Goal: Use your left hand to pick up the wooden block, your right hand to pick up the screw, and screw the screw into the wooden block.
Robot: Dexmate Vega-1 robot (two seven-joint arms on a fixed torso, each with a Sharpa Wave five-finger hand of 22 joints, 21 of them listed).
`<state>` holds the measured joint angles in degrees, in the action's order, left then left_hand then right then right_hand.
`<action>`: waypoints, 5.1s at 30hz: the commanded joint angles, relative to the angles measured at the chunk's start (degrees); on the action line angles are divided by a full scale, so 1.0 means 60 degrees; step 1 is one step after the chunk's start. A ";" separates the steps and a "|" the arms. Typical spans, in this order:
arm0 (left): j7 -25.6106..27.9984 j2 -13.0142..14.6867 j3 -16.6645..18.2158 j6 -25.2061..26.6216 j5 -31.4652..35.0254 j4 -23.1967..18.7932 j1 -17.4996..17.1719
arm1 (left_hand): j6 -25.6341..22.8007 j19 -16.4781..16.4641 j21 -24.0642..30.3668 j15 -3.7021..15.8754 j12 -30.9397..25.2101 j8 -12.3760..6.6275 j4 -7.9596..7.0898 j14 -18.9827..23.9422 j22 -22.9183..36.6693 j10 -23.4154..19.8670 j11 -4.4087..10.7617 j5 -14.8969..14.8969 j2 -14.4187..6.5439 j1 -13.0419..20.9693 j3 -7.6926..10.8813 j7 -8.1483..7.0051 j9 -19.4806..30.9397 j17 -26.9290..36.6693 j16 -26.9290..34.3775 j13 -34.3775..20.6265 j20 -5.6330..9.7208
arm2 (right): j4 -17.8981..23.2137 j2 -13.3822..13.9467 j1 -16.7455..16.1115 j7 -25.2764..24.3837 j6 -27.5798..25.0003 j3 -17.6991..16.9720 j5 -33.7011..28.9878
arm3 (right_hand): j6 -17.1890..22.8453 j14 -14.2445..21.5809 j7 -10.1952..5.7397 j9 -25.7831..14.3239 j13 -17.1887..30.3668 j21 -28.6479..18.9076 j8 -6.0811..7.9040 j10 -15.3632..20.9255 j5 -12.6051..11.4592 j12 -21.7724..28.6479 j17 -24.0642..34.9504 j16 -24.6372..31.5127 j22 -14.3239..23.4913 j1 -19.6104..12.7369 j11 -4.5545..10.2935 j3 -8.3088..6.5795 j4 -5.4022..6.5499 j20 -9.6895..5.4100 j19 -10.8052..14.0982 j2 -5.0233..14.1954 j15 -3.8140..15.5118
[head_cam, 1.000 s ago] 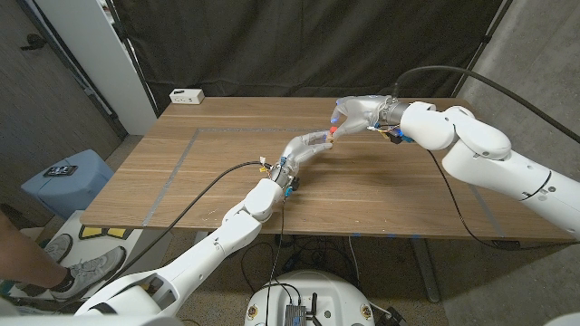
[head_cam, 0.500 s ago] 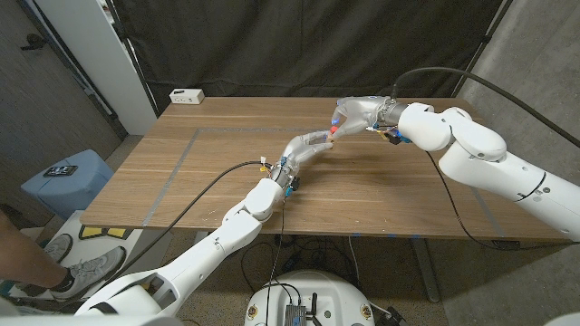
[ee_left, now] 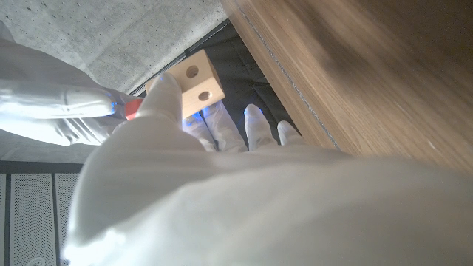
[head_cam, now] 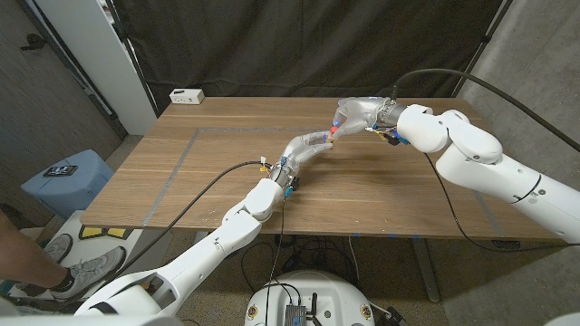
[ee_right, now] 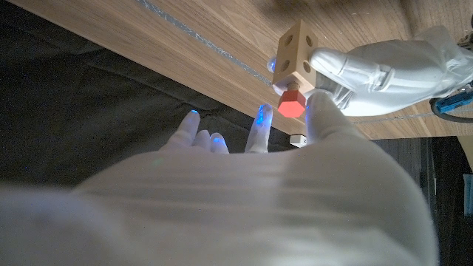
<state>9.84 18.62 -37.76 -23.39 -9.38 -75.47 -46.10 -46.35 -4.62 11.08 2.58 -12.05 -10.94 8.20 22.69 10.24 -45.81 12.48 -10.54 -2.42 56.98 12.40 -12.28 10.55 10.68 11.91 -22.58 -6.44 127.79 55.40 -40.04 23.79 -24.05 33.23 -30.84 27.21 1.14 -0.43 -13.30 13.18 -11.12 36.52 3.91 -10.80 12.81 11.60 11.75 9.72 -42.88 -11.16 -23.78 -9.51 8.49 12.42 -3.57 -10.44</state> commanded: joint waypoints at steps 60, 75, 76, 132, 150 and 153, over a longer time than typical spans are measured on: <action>0.0117 0.0053 -0.0003 0.0117 0.0073 -0.0172 -0.0094 | 0.0002 -0.0034 0.0072 0.0857 -0.0049 -0.0075 0.0011 0.0056 0.0020 0.0025 0.0023 -0.0005 -0.0087 -0.0018 -0.0004 0.0026 0.0052 0.0021 0.0011 -0.0036 -0.0050 | -0.0099 -0.0264 -0.0328 -0.0752 -0.0139 0.0077 -0.0355 | 0.1383 0.0577 -0.0311 -0.0518 0.0085 -0.0111 0.1111 0.0703 0.0047 0.0165 0.0160 0.0205 0.0043 -0.0483 0.0140 -0.0416 0.0025 -0.0133 0.0562 0.0015 0.0236; 0.0155 0.0057 0.0008 0.0121 0.0069 -0.0189 -0.0128 | 0.0007 -0.0042 0.0074 0.0852 -0.0047 -0.0074 0.0014 0.0065 0.0021 0.0026 0.0022 -0.0007 -0.0086 -0.0017 -0.0004 0.0042 0.0052 0.0019 0.0011 -0.0034 -0.0048 | -0.0094 -0.0319 -0.0329 -0.0740 -0.0297 0.0144 -0.0486 | 0.1766 0.0754 -0.0385 -0.0662 0.0091 -0.0123 0.1432 0.0956 0.0079 0.0232 0.0198 0.0258 0.0045 -0.0302 0.0243 -0.0348 0.0129 -0.0198 0.0689 -0.0017 0.0320; 0.0153 0.0059 0.0011 0.0118 0.0062 -0.0192 -0.0132 | 0.0006 -0.0042 0.0074 0.0852 -0.0047 -0.0074 0.0016 0.0066 0.0021 0.0027 0.0022 -0.0007 -0.0087 -0.0014 -0.0003 0.0039 0.0052 0.0019 0.0011 -0.0034 -0.0047 | -0.0093 -0.0324 -0.0327 -0.0735 -0.0319 0.0154 -0.0506 | 0.1787 0.0763 -0.0380 -0.0675 0.0092 -0.0123 0.1456 0.0965 0.0082 0.0232 0.0200 0.0259 0.0045 -0.0282 0.0238 -0.0338 0.0137 -0.0197 0.0698 -0.0024 0.0318; 0.0185 0.0121 0.0047 0.0133 0.0073 -0.0311 -0.0205 | 0.0001 -0.0047 0.0073 0.0835 -0.0042 -0.0077 0.0022 0.0068 0.0022 0.0044 0.0017 0.0002 -0.0177 0.0046 0.0037 0.0074 0.0053 0.0022 0.0016 -0.0035 -0.0075 | 0.0146 -0.0483 -0.0359 -0.0599 -0.0950 0.0339 -0.0892 | 0.1235 0.1046 0.0274 -0.1703 0.0094 0.0002 0.2349 0.1294 0.0102 0.0083 0.0258 0.0190 0.0059 0.1579 0.0192 0.0515 0.0586 -0.0059 0.0710 -0.0378 0.0204; 0.0231 0.0164 0.0066 0.0154 0.0082 -0.0435 -0.0306 | 0.0023 -0.0047 0.0073 0.0832 -0.0042 -0.0069 0.0017 0.0079 0.0022 0.0050 0.0017 0.0007 -0.0186 0.0039 0.0039 0.0075 0.0053 0.0020 0.0018 -0.0035 -0.0078 | 0.0268 -0.0098 -0.0605 -0.0795 -0.0237 -0.0138 -0.0160 | -0.0310 0.0750 0.0456 -0.1242 0.0150 0.0039 0.1505 0.0890 0.0081 -0.0087 0.0186 0.0034 0.0046 0.1659 -0.0008 0.0491 0.0469 -0.0045 0.0445 -0.0196 0.0064; 0.0235 0.0173 0.0065 0.0149 0.0094 -0.0449 -0.0317 | 0.0021 -0.0048 0.0073 0.0833 -0.0041 -0.0069 0.0020 0.0081 0.0022 0.0050 0.0017 0.0007 -0.0184 0.0041 0.0040 0.0077 0.0053 0.0019 0.0016 -0.0034 -0.0080 | 0.0279 -0.0045 -0.0650 -0.0842 -0.0128 -0.0216 -0.0023 | -0.0579 0.0703 0.0385 -0.1097 0.0162 0.0039 0.1283 0.0824 0.0070 -0.0094 0.0145 0.0003 0.0041 0.1564 -0.0032 0.0439 0.0377 -0.0067 0.0396 -0.0170 0.0063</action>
<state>11.08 19.50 -37.42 -22.54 -8.97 -77.78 -47.69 -46.05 -4.82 11.09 2.58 -12.03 -10.99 8.28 22.69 10.24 -45.80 12.47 -10.53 -2.97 57.05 12.32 -12.00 10.85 10.68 11.91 -22.57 -6.65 129.12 53.93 -43.12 19.57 -27.27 33.54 -33.69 24.71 5.79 2.25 -20.31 14.00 -11.01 44.95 9.49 -10.16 12.46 12.50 11.88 9.86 -32.70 -11.26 -20.96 -6.70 8.20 15.12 -5.30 -10.03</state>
